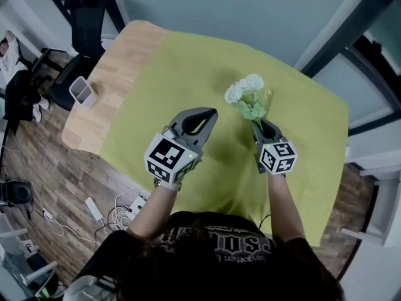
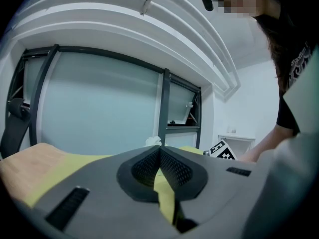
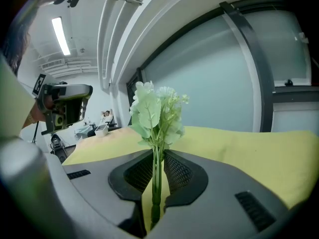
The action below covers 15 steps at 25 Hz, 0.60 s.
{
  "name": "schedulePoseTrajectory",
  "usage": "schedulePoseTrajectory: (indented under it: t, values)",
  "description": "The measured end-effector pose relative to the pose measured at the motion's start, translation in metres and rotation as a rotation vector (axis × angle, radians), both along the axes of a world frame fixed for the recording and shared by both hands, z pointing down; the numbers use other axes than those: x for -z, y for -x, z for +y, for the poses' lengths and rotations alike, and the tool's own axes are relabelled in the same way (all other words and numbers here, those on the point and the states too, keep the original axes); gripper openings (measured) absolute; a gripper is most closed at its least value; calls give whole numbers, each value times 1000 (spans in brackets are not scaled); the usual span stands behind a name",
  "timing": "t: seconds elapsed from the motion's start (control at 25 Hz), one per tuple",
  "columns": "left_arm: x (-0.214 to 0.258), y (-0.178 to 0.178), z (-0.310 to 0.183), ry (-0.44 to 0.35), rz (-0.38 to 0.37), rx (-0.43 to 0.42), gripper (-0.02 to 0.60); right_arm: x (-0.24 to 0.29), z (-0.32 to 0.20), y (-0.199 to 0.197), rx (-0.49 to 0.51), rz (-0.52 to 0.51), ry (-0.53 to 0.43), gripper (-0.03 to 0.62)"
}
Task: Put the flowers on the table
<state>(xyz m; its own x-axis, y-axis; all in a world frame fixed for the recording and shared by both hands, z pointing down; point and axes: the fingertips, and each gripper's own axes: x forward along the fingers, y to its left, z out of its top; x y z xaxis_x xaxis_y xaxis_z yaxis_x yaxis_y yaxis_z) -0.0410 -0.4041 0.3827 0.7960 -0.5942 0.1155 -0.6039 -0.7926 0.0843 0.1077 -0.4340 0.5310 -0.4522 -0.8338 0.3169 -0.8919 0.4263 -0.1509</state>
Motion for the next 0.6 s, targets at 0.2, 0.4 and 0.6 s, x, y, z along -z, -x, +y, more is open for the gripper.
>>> schedulePoseTrajectory:
  t: [0.2,0.4,0.6]
  values:
    - [-9,-3,-1,19,-5,-27,-2,-35,-10,-2,-5,31,58,67]
    - [-12,-7,3,30,-15,-48,-2,-61,-8,-9,-56,50,126,67]
    - [-14,-11,8,30,-12,-65,-2,-82,0,-19,-110,102,196,69]
